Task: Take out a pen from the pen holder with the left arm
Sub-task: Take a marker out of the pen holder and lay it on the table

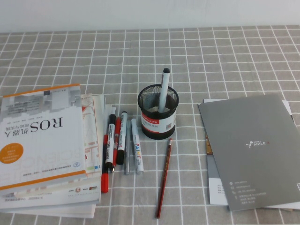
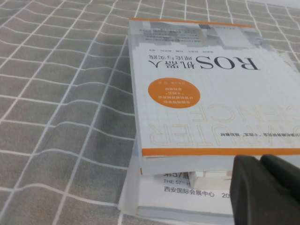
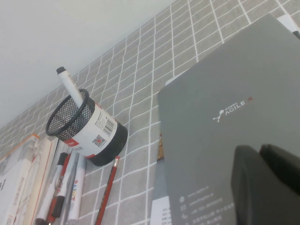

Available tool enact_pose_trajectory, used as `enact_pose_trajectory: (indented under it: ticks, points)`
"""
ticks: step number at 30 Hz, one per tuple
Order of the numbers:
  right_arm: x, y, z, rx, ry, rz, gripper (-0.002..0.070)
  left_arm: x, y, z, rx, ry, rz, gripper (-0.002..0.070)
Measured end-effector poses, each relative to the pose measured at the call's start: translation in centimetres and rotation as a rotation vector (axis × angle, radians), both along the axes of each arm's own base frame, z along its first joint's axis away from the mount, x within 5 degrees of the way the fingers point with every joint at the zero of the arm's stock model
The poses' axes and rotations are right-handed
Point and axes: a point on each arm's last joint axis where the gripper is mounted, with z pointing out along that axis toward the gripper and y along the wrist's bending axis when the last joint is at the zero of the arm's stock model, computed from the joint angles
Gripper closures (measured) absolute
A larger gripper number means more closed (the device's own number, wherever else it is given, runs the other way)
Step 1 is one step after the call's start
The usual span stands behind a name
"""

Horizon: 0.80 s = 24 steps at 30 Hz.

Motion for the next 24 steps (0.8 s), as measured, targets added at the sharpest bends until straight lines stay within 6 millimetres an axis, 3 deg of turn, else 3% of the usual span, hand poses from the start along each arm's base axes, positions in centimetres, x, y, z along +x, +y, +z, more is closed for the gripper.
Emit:
enact_pose_trajectory:
  ticks: [7,18,24]
  points:
    - [0.00,0.00,0.00,0.000,0.000,0.000,0.0689,0.00,0.00,0.00,0.143,-0.001,-0.045,0.0678]
    - [0.00,0.00,0.00,0.000,0.000,0.000,0.0689,0.00,-0.15,0.00,0.104,-0.002,-0.050,0.0678]
    - [0.00,0.00,0.00,0.000,0.000,0.000,0.0689,0.00,0.04,0.00,0.164,-0.001,-0.047,0.0678]
